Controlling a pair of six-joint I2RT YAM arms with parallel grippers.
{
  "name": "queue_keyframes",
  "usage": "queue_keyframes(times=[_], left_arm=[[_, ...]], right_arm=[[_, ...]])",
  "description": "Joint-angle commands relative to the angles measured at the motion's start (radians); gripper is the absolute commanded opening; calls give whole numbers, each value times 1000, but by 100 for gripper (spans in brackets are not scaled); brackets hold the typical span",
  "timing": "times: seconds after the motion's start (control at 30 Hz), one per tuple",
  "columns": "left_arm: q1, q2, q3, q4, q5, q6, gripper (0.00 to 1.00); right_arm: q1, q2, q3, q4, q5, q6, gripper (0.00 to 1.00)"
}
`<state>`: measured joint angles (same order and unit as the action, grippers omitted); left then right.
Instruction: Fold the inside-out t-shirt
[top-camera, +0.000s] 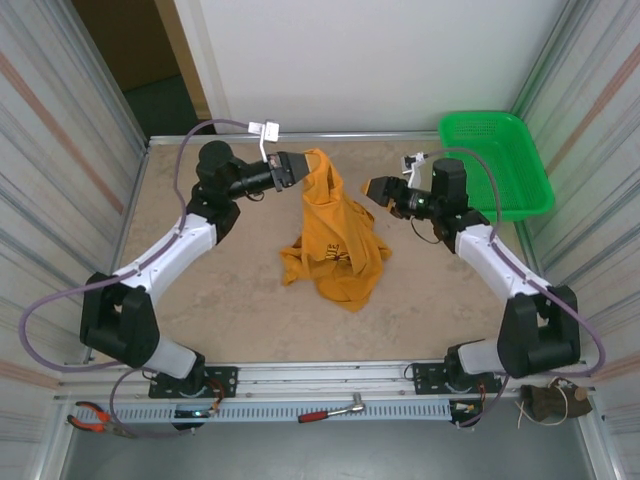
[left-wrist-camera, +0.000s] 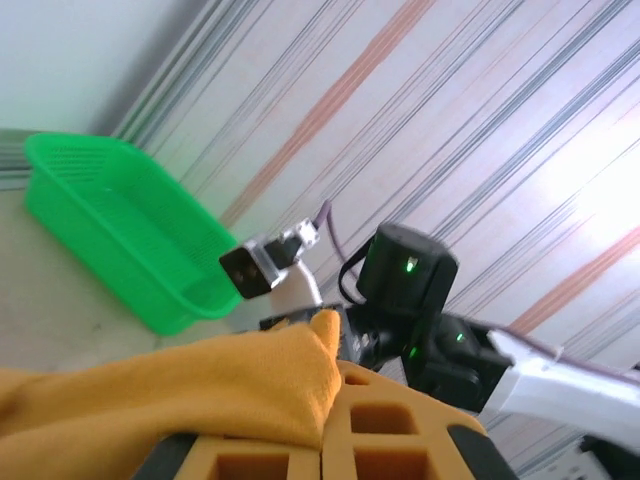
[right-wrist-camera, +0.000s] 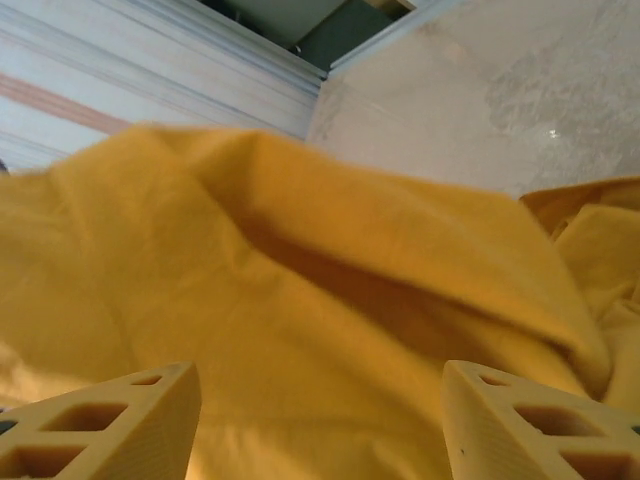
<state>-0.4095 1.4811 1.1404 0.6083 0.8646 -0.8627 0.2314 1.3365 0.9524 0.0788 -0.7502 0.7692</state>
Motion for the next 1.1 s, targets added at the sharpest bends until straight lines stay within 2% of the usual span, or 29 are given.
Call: queue_keyframes(times=[0.0,0.1,0.2,0.27,0.37,0.6,0.7,0.73,0.8,0.87,0.9,0.97,1.03,1.07], left_arm=[[8,34,-11,277,74,-210,0],[6,62,-9,359,60,-301,0],[1,70,3,378,57,-335,0],[-8,62,12,352,62,-322,0],[-21,42,24,288,62,-281,0],[-37,25,48,210,53,-245,0],[-38,30,47,216,44,-256,0],[-38,33,46,218,42,-261,0],[-38,35,41,231,39,-271,0],[-30,35,31,220,38,-265,0],[-22,30,22,210,32,-259,0],[12,11,-13,161,0,-225,0],[50,-8,-46,65,-52,-171,0],[68,-17,-61,13,-80,-135,5]], right_arm=[[16,-132,40,-67,56,-49,59],[54,-161,106,-138,88,-94,59],[108,-132,186,-196,130,-151,72],[135,-90,235,-224,158,-186,74],[151,-27,278,-219,159,-197,74],[187,63,312,-212,161,-214,65],[189,93,311,-207,172,-215,58],[188,105,312,-203,166,-212,53],[188,119,320,-197,145,-209,32],[183,118,335,-202,113,-210,4],[174,110,341,-206,95,-211,0],[135,71,325,-163,28,-178,0],[88,38,285,-44,-86,-101,0],[66,25,262,38,-147,-52,0]])
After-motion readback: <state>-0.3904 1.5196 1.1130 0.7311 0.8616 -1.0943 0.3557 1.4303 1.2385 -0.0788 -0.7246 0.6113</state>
